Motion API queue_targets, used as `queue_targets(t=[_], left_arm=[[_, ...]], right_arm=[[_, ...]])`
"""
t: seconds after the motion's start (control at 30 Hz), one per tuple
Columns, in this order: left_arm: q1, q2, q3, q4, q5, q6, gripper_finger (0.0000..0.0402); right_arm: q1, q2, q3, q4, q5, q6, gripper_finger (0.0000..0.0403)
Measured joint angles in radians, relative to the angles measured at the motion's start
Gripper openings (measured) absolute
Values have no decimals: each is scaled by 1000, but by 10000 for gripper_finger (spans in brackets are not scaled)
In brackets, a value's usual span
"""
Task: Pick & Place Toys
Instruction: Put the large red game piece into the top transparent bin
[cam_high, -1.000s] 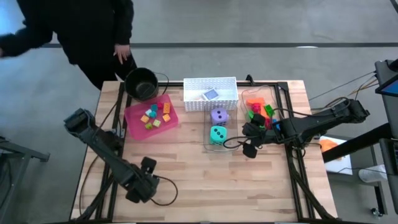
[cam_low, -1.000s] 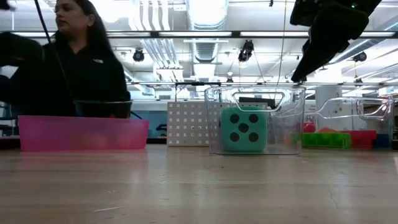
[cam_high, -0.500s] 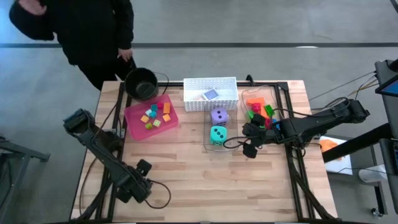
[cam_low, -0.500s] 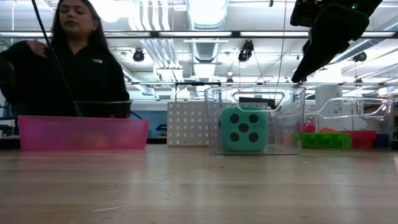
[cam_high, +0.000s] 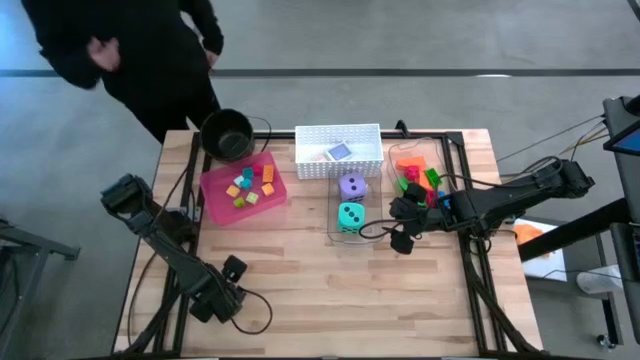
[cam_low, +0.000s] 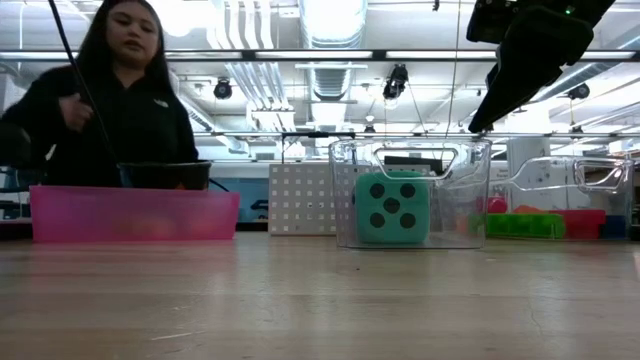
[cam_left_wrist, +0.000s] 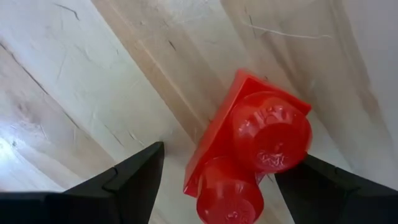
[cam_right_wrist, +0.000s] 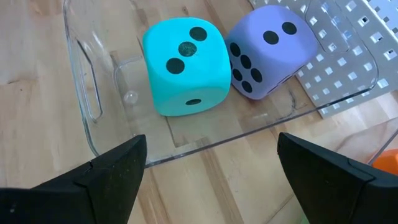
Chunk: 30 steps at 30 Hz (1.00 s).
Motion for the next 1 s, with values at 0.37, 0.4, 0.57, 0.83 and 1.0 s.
queue_targets(t=[0.37,0.4,0.57,0.83,1.0], left_arm=[[0,0,-4,-23,15,-1,215],[0,0,-5,-25,15,-1,206],[2,-1,1,-28,4,-6,170],[39,4,50,-30,-58,-39,158],[82,3,105,-20,-171,-16,157]], right_arm=[[0,0,0,1,0,0,360],[0,0,0,1,0,0,360],[0,0,0,11,0,0,360],[0,0,-3,66,0,0,360],[0,0,-4,71,0,0,360]])
